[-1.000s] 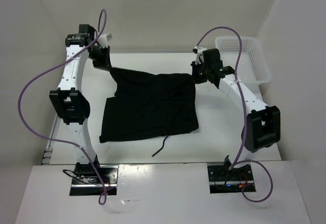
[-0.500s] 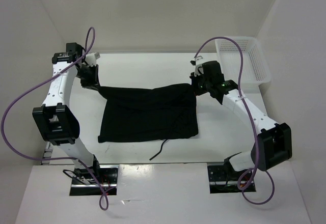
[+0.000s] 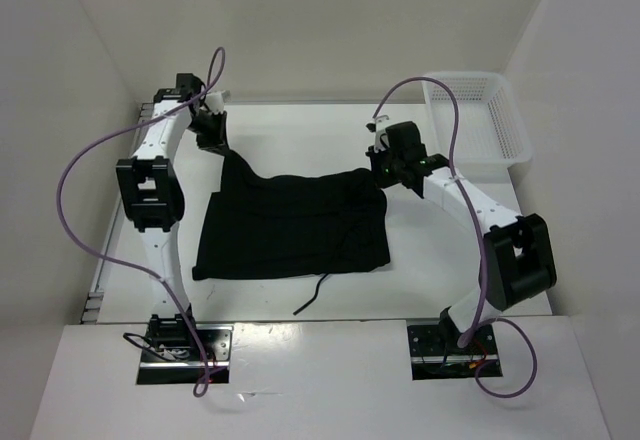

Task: Fold and stack the shorts
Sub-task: Fold the shorts

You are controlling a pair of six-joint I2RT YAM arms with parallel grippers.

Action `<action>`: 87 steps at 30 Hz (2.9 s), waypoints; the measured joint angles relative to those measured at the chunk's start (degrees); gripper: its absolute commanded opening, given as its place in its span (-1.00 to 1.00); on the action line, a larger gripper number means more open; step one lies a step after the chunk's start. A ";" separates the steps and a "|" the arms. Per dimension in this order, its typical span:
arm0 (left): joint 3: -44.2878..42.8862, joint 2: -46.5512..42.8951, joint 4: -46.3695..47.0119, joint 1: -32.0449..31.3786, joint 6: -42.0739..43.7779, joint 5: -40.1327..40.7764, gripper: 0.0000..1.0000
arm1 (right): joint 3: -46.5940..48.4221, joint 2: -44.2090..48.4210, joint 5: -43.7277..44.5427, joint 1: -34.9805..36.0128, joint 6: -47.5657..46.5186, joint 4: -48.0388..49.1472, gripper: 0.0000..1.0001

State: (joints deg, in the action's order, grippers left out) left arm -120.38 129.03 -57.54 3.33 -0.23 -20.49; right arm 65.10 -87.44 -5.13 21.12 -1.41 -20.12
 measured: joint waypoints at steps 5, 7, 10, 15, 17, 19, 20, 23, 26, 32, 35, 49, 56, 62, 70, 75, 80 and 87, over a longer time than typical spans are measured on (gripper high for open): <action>-5.90 5.25 2.36 -1.29 0.07 -0.04 -0.34 | 0.02 -2.34 0.55 -0.39 0.07 0.02 -1.00; -5.95 6.05 2.73 -1.36 -0.11 -0.02 -0.01 | 0.33 -2.69 0.57 -0.50 0.09 0.00 -1.00; -2.56 5.68 4.66 -1.14 0.04 -0.66 0.12 | 1.36 -3.74 0.42 -0.55 0.09 -0.02 -1.00; 13.49 0.00 7.39 0.37 -0.04 -2.36 0.17 | 1.64 -4.20 0.20 -0.55 0.28 -0.02 -1.00; 18.18 -1.64 7.48 1.38 -0.04 -2.89 0.17 | 1.64 -4.20 -0.04 -0.55 0.31 -0.04 -1.00; 20.85 -2.16 7.37 2.19 -0.07 -3.34 0.17 | 1.64 -4.20 -0.22 -0.55 0.31 -0.04 -1.00; 21.16 -2.16 7.41 2.51 -0.20 -4.11 0.15 | 1.64 -4.20 -0.24 -0.55 0.31 -0.04 -1.00; 21.40 -2.34 7.98 2.73 -0.15 -4.85 0.15 | 1.64 -4.20 -0.46 -0.55 0.31 -0.04 -1.00; 21.42 -2.34 8.74 2.58 -0.11 -5.42 0.09 | 1.64 -4.20 -0.70 -0.55 0.31 -0.04 -1.00; 23.37 -2.86 10.03 2.45 -0.20 -6.21 -0.31 | 1.62 -4.13 -0.85 -0.55 0.31 -0.07 -1.00; 25.05 -3.96 9.92 2.47 -0.17 -5.90 -0.56 | 1.62 -3.98 -0.85 -0.55 0.31 -0.04 -1.00; 22.73 -7.43 5.75 2.86 -0.02 -1.62 -1.00 | 1.62 -3.04 0.26 -0.55 0.35 -0.50 -1.00; 11.96 -11.23 -1.79 7.85 -0.07 -0.98 -1.00 | 1.64 3.45 0.13 -0.55 0.55 -4.04 -1.00; 20.50 -25.55 -5.99 9.68 0.09 0.26 -0.96 | 1.42 7.63 -2.08 0.44 2.54 -10.38 -1.00; 42.49 -32.81 -9.64 9.42 -0.02 1.33 -0.66 | -4.68 10.27 -3.87 2.93 4.98 -17.42 -1.00; 45.81 -32.65 -7.63 9.49 0.00 1.14 -0.50 | -4.81 10.05 -4.42 3.30 5.40 -18.01 -1.00; 49.20 -31.82 -5.07 9.57 0.02 0.50 -0.30 | -4.81 9.94 -4.68 3.39 5.46 -17.97 -1.00; 57.33 -30.16 -4.66 9.55 -0.02 0.24 -0.30 | -4.83 9.94 -4.76 3.39 6.03 -17.97 -1.00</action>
State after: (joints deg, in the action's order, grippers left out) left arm -63.05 98.87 -62.19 12.88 -0.25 -20.25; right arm 60.27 -77.49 -9.89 24.51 4.62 -38.09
